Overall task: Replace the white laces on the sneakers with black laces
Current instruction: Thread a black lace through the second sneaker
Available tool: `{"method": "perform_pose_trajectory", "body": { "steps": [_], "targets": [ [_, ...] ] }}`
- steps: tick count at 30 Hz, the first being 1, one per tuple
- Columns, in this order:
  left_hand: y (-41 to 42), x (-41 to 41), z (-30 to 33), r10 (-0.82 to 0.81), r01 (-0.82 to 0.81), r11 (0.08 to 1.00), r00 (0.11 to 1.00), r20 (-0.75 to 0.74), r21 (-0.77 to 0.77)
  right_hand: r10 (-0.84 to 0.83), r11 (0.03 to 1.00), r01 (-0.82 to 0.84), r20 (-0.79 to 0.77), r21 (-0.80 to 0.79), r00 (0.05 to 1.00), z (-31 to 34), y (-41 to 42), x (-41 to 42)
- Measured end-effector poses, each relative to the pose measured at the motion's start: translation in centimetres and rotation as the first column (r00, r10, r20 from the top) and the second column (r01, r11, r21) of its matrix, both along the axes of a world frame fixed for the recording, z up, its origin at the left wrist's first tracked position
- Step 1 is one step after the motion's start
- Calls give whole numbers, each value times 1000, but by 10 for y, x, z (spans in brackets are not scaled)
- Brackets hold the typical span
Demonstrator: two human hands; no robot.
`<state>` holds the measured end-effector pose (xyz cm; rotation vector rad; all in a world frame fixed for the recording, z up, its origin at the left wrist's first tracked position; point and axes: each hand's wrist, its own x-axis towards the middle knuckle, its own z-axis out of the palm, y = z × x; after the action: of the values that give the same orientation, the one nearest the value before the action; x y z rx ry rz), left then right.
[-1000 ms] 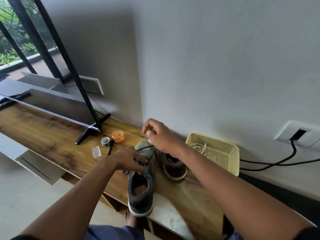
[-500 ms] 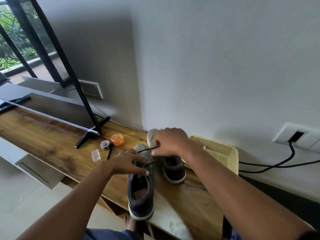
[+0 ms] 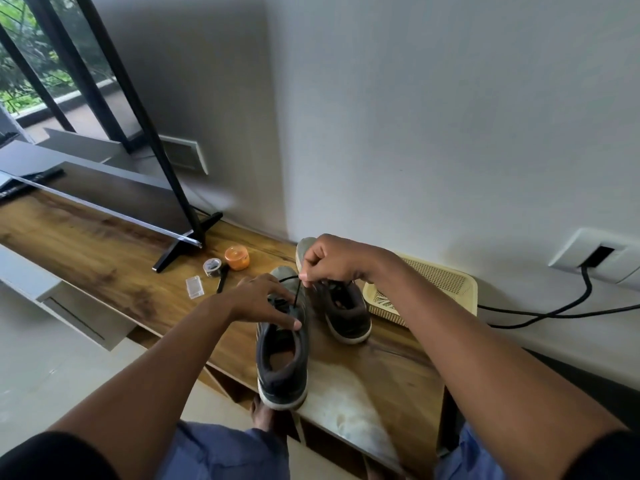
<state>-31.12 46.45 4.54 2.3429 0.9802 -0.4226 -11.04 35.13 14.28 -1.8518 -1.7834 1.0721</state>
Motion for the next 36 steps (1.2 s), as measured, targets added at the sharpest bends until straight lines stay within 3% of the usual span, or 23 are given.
{"method": "perform_pose_trajectory", "body": {
  "steps": [7,10,14,18,21,23,25,27,31,34,36],
  "targets": [
    [2,0,-3,12,-13,999,1000,-23,-35,60,989,-10,-332,149,941,6,-4,7],
    [4,-1,-6,0,1,1000,1000,25,-3,102,977,12,-515,214,851,16,-8,14],
    [6,-1,-7,1,0,1000,996,88,-18,135,964,84,-737,252,662,28,-11,23],
    [4,0,-3,30,-28,999,997,70,-23,121,971,92,-789,219,603,31,-13,24],
    [1,-2,2,-9,14,998,997,78,-55,123,979,34,-721,199,682,33,-16,25],
    [1,-8,9,0,23,987,989,146,-156,124,985,-12,-645,174,754,37,-16,33],
    [1,-16,18,122,-44,953,961,246,-300,125,990,-61,-560,131,819,40,-16,44],
    [4,-22,21,262,-146,926,911,317,-347,144,990,-128,-451,67,881,38,-17,55],
    [14,-28,16,364,-324,930,872,328,-171,188,966,-218,-203,-138,961,23,-21,56],
    [19,-28,5,425,-456,890,849,313,28,251,898,-245,-32,-365,967,-1,-21,40],
    [19,-23,0,463,-514,855,818,340,70,258,845,-214,23,-491,966,-17,-22,29]
  ]
}}
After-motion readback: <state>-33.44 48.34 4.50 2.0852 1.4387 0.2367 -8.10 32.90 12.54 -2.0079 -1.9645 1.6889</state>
